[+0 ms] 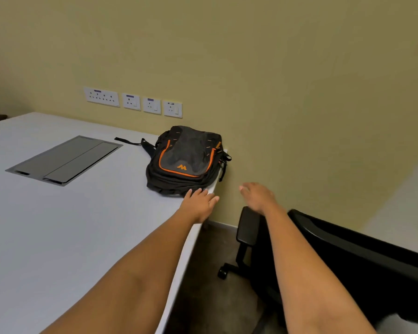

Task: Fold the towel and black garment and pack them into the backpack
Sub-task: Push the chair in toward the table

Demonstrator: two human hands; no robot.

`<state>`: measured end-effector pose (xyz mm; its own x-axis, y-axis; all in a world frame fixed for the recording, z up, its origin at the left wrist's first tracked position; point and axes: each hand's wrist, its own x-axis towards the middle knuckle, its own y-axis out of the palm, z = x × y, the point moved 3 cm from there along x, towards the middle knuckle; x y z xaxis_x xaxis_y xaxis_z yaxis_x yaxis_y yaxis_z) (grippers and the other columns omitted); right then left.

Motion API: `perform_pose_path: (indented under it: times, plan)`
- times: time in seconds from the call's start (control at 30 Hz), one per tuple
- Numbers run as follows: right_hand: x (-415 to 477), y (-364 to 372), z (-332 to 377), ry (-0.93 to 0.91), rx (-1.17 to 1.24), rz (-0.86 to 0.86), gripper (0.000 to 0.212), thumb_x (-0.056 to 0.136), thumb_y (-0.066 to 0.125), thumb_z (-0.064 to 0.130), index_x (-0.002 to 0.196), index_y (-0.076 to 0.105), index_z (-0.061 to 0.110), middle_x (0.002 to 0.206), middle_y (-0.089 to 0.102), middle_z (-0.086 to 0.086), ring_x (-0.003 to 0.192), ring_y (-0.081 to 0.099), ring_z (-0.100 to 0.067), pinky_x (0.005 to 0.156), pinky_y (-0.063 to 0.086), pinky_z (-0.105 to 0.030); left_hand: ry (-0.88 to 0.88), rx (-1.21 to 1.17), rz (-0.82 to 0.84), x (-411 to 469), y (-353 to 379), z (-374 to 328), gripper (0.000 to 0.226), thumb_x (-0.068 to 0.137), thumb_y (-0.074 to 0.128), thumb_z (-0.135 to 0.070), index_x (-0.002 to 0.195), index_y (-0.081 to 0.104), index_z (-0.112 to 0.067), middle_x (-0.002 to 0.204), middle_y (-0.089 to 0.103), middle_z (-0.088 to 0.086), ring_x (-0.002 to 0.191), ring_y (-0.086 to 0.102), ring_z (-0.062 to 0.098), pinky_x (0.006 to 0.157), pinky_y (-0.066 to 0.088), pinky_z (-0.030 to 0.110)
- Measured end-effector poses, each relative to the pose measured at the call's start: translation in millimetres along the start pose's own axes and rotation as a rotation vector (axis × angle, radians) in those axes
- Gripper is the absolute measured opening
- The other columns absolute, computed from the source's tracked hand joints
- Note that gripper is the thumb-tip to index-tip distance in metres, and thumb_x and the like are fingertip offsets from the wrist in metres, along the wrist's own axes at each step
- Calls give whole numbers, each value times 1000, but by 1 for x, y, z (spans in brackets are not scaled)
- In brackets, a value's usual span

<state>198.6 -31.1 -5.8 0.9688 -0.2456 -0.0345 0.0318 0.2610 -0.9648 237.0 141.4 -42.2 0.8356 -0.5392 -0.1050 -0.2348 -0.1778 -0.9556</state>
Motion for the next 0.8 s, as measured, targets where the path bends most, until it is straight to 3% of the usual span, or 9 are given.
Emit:
perform_pose_path:
  times: [0.1, 0.23, 0.43, 0.53, 0.63, 0.8]
  plan:
    - [-32, -43, -29, 50, 12, -86, 49, 102, 27, 37, 142, 40, 11, 147, 40, -12, 134, 37, -29, 108, 29, -38, 80, -53, -58, -9, -24, -58, 51, 102, 14, -40, 145, 33, -20, 156, 23, 5, 146, 12, 21, 118, 3, 42]
    - [-68, -92, -69, 96, 55, -179, 50, 102, 26, 39, 142, 39, 12, 147, 39, -11, 134, 37, -29, 108, 31, -39, 174, -141, -171, -22, -59, -142, 51, 103, 17, -38, 126, 51, -9, 135, 49, 13, 132, 37, 27, 113, 19, 44]
    - [-119, -130, -161, 256, -14, -125, 55, 101, 18, 45, 141, 40, 15, 146, 41, -11, 133, 39, -32, 105, 32, -41, 267, -178, -155, -41, -61, -259, 54, 103, 14, -41, 111, 56, -8, 119, 59, 14, 115, 50, 30, 102, 31, 40]
    - [-143, -130, -211, 329, 0, -50, 59, 100, 12, 47, 144, 36, 15, 150, 36, -10, 136, 34, -31, 109, 26, -43, 241, -125, -59, -41, -34, -303, 56, 103, 12, -41, 123, 53, -9, 131, 54, 13, 124, 47, 28, 104, 29, 37]
    - [-165, -119, -253, 363, -1, 27, 62, 99, 9, 49, 146, 32, 16, 153, 31, -10, 140, 29, -32, 113, 21, -44, 177, -65, 49, -38, 0, -322, 56, 102, 9, -42, 144, 35, -15, 149, 37, 10, 138, 33, 26, 114, 20, 39]
    - [-186, -91, -291, 412, 34, 156, 68, 98, 3, 53, 147, 31, 16, 154, 28, -11, 142, 24, -30, 115, 11, -44, 72, 70, 85, -29, 34, -319, 58, 100, 7, -46, 145, 36, -22, 150, 36, 7, 139, 30, 25, 116, 13, 43]
